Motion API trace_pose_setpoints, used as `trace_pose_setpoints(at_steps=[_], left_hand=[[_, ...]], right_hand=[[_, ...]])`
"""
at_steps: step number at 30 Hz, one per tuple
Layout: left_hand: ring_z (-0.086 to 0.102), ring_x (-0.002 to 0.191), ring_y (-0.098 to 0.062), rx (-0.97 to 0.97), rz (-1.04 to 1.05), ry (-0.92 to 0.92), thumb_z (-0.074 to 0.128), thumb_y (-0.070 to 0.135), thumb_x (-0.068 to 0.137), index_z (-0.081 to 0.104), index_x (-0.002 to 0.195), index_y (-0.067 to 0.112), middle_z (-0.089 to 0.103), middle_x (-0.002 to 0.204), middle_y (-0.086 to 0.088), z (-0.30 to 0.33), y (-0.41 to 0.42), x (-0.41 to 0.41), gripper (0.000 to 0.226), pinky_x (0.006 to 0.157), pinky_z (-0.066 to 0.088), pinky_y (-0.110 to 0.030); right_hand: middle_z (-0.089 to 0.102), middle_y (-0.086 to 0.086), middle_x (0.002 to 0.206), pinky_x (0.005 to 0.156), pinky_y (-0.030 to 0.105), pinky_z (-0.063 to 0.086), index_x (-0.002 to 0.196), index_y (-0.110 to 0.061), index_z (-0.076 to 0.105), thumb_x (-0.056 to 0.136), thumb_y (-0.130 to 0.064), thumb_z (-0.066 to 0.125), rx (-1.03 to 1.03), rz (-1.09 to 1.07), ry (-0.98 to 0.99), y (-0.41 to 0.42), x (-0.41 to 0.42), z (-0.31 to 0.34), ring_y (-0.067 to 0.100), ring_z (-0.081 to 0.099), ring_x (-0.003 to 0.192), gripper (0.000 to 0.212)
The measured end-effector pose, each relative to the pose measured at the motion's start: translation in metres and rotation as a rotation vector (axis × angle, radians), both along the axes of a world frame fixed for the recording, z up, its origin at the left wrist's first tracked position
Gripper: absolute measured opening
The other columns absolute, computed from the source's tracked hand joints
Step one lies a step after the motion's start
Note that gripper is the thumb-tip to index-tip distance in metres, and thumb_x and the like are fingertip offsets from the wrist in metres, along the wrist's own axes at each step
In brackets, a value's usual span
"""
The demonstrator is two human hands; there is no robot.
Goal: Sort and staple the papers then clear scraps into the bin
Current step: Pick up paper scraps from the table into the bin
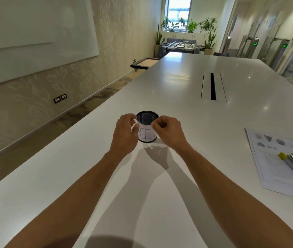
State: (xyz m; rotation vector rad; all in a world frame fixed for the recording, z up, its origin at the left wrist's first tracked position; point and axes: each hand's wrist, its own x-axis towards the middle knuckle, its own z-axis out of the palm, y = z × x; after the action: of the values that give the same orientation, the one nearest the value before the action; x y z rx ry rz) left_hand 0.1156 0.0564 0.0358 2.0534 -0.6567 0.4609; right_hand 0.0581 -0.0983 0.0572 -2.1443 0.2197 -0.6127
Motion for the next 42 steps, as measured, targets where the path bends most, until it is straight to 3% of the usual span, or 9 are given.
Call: trace_pose_setpoints(at_steps=[6, 11, 14, 17, 20, 26, 31, 35, 42], left_hand=[[0.038, 0.132, -0.02, -0.026, -0.138, 0.35, 0.078, 0.022, 0.077, 0.021, 0.146, 0.017, 0.039, 0.145, -0.009, -0.004, -0.017, 0.033, 0.09, 0.103, 0.036, -0.034], [0.045, 0.125, -0.016, -0.069, -0.218, 0.391, 0.082, 0.023, 0.073, 0.0, 0.151, 0.023, 0.043, 0.141, -0.004, -0.016, -0.033, 0.041, 0.113, 0.092, 0.036, -0.024], [0.049, 0.124, -0.022, -0.104, -0.21, 0.384, 0.083, 0.024, 0.071, 0.003, 0.15, 0.024, 0.046, 0.141, -0.008, -0.022, -0.038, 0.047, 0.113, 0.093, 0.04, -0.025], [0.051, 0.114, -0.013, -0.121, -0.199, 0.392, 0.083, 0.025, 0.071, 0.008, 0.149, 0.022, 0.05, 0.134, -0.003, -0.029, -0.041, 0.05, 0.108, 0.089, 0.042, -0.023], [0.048, 0.106, -0.006, -0.125, -0.175, 0.391, 0.084, 0.03, 0.07, 0.015, 0.148, 0.018, 0.05, 0.121, 0.007, -0.034, -0.041, 0.054, 0.104, 0.083, 0.038, -0.017], [0.055, 0.092, 0.012, -0.166, -0.178, 0.411, 0.082, 0.041, 0.066, 0.04, 0.127, 0.031, 0.054, 0.104, 0.029, -0.036, -0.039, 0.052, 0.075, 0.067, 0.043, -0.008], [0.055, 0.09, 0.018, -0.219, -0.196, 0.413, 0.085, 0.033, 0.067, 0.044, 0.127, 0.025, 0.053, 0.104, 0.03, -0.041, -0.042, 0.051, 0.074, 0.064, 0.047, -0.004], [0.056, 0.096, 0.011, -0.235, -0.225, 0.417, 0.088, 0.033, 0.061, 0.044, 0.128, 0.024, 0.055, 0.109, 0.027, -0.041, -0.052, 0.056, 0.081, 0.067, 0.049, -0.006], [0.056, 0.093, 0.016, -0.215, -0.295, 0.44, 0.085, 0.022, 0.068, 0.043, 0.125, 0.028, 0.055, 0.109, 0.027, -0.036, -0.061, 0.077, 0.071, 0.066, 0.047, -0.004]], right_hand=[[0.072, 0.002, 0.082, 0.073, 0.026, 0.049, 0.081, -0.012, 0.073, 0.085, -0.019, 0.065, -0.087, -0.02, 0.065, -0.022, 0.03, 0.019, 0.015, 0.063, 0.079, 0.011], [0.073, 0.006, 0.102, 0.082, 0.026, 0.048, 0.097, -0.014, 0.074, 0.091, -0.013, 0.056, -0.204, 0.019, 0.197, -0.028, 0.052, 0.014, 0.02, 0.064, 0.095, 0.02], [0.069, 0.008, 0.113, 0.088, 0.026, 0.043, 0.107, -0.014, 0.073, 0.092, -0.008, 0.051, -0.279, 0.011, 0.205, -0.029, 0.06, 0.01, 0.022, 0.061, 0.105, 0.027], [0.063, 0.01, 0.114, 0.094, 0.031, 0.045, 0.105, -0.014, 0.074, 0.09, -0.009, 0.055, -0.28, -0.007, 0.152, -0.03, 0.06, 0.003, 0.024, 0.057, 0.106, 0.025], [0.06, 0.008, 0.12, 0.089, 0.026, 0.045, 0.113, -0.013, 0.07, 0.089, -0.018, 0.062, -0.203, 0.007, 0.106, -0.031, 0.057, -0.002, 0.021, 0.06, 0.106, 0.026], [0.055, 0.002, 0.138, 0.095, 0.031, 0.049, 0.145, -0.018, 0.038, 0.082, -0.048, 0.07, 0.078, 0.148, 0.208, -0.031, 0.042, -0.018, 0.019, 0.06, 0.118, 0.077], [0.058, 0.002, 0.137, 0.1, 0.037, 0.05, 0.143, -0.022, 0.043, 0.087, -0.032, 0.069, 0.156, 0.198, 0.187, -0.032, 0.03, -0.032, 0.019, 0.057, 0.123, 0.063], [0.055, 0.0, 0.14, 0.107, 0.045, 0.044, 0.145, -0.021, 0.04, 0.094, -0.014, 0.059, 0.191, 0.183, 0.165, -0.033, 0.03, -0.036, 0.018, 0.051, 0.13, 0.055], [0.051, 0.003, 0.143, 0.107, 0.044, 0.043, 0.149, -0.025, 0.032, 0.094, -0.008, 0.046, 0.184, 0.134, 0.178, -0.032, 0.043, -0.04, 0.021, 0.048, 0.132, 0.059]])
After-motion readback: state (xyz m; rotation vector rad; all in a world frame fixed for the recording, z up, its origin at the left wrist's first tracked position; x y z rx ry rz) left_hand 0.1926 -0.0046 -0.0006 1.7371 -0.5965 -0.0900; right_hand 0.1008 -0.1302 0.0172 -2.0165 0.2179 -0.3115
